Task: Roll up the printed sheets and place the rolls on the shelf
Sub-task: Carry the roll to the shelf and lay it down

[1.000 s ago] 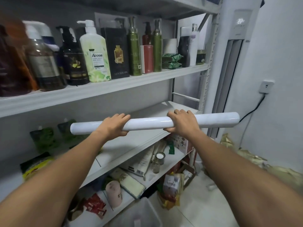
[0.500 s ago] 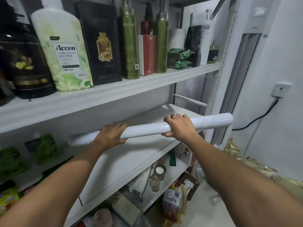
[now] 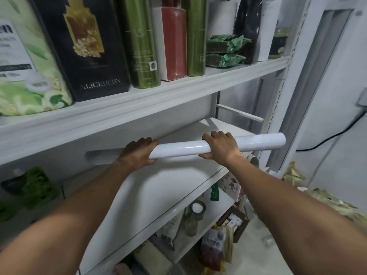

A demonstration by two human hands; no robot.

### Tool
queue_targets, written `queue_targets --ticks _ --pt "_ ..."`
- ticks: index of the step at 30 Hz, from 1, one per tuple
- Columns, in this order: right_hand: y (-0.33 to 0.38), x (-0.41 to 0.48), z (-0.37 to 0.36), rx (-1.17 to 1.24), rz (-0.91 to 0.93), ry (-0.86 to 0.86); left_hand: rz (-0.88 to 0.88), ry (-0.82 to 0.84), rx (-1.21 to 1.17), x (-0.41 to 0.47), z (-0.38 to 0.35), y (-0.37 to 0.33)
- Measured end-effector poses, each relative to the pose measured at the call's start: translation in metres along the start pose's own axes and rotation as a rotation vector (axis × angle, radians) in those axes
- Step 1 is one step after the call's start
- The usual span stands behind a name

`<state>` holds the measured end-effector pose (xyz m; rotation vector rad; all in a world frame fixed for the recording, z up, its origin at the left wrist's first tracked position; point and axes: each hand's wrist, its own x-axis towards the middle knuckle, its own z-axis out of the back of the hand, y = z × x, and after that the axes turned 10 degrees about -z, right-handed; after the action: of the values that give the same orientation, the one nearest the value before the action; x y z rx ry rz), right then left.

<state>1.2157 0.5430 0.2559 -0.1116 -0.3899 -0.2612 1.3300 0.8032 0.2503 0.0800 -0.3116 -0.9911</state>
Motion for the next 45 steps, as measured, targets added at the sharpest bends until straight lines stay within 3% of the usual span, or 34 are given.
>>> queue_targets --ticks 14,26,33,45 --pt "-0.061 0.071 -0.075 0.094 0.191 -0.049 0.096 0.012 0.102 0.061 -0.037 -0.023" --pt "-0.112 0.137 -0.12 0.204 0.347 -0.092 0.285 0.007 0.136 0.116 -0.058 -0.058" --pt "-0.106 0.151 -0.156 0.222 0.39 -0.042 0.455 0.052 0.099 0.116 -0.086 -0.068" --pt "-0.084 0.18 -0.227 0.225 0.442 0.006 0.472 0.084 0.112 0.12 -0.161 -0.045"
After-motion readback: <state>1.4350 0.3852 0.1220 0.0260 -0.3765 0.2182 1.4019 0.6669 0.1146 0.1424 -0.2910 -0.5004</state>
